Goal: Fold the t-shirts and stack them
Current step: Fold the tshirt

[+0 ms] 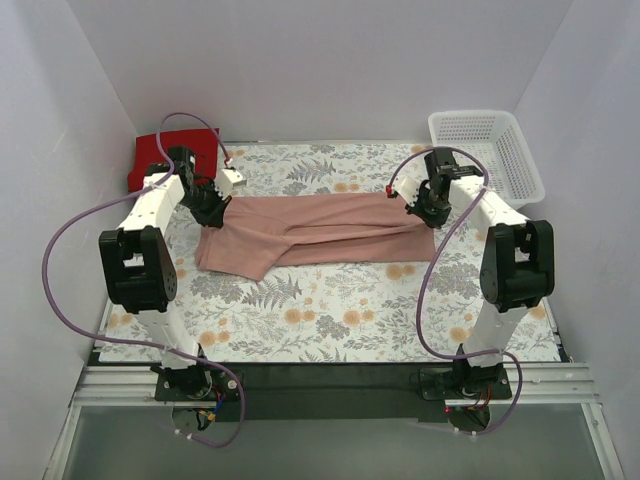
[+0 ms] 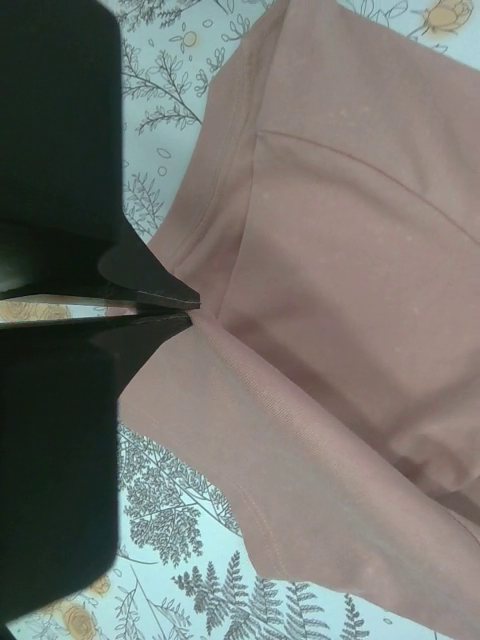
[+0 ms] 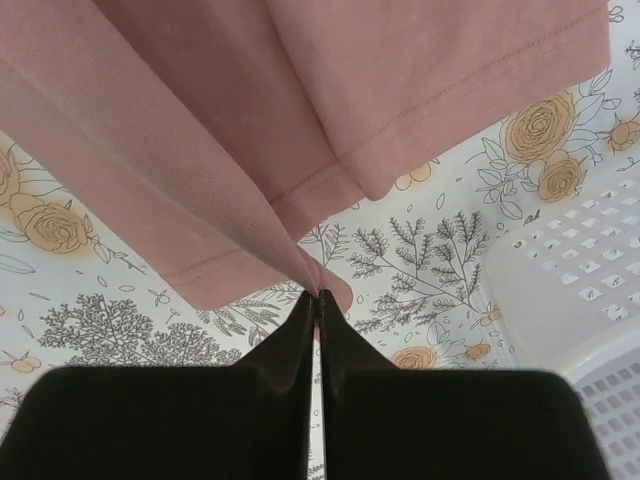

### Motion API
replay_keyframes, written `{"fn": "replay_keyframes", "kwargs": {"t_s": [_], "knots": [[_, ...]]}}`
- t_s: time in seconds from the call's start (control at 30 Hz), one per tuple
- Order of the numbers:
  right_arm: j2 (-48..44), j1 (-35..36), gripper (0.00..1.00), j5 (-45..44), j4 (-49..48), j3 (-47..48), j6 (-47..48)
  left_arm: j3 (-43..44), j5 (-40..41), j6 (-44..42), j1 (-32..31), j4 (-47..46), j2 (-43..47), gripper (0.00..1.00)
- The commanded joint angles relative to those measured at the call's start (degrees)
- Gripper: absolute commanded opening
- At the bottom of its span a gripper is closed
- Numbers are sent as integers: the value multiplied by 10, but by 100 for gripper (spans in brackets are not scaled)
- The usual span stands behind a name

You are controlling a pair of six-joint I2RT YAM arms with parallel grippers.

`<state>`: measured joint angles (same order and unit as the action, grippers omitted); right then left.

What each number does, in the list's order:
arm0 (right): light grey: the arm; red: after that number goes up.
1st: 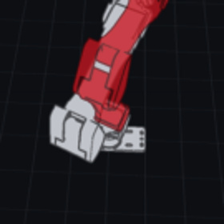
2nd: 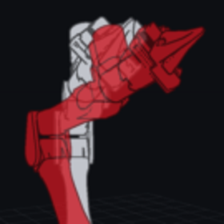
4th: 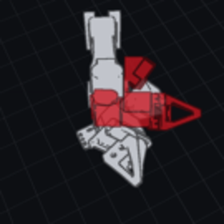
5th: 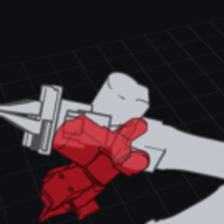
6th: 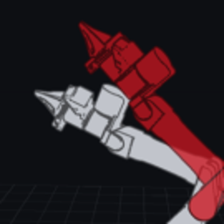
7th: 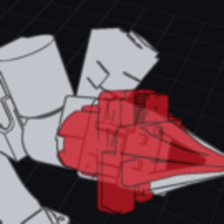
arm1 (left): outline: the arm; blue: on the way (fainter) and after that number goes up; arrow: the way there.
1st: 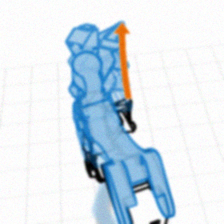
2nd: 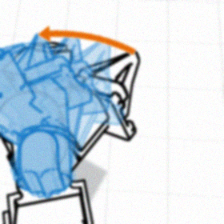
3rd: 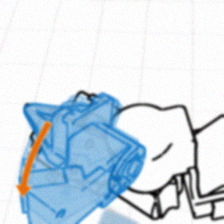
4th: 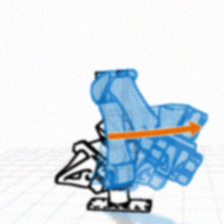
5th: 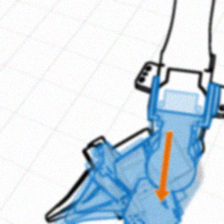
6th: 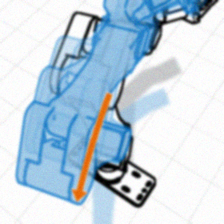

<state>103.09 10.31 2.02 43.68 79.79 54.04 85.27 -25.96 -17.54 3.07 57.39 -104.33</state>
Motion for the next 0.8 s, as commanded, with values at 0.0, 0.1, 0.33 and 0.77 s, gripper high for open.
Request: {"fn": "replay_keyframes", "kwargs": {"t_s": [0.0, 0.1, 0.33, 0.77], "knots": [[14, -5, 1, -5, 9, 38, 19, 31, -5, 2, 5, -15, -3, 0], [30, -6, 1, -6, 9, 53, 19, 39, -4, 3, 5, -17, -17, 0], [64, -6, 1, -8, 10, 84, 23, 41, 2, 4, 8, -28, -38, 0], [103, -6, 1, -15, 8, 112, 21, 32, 9, 20, 11, -57, -58, 0]]}}
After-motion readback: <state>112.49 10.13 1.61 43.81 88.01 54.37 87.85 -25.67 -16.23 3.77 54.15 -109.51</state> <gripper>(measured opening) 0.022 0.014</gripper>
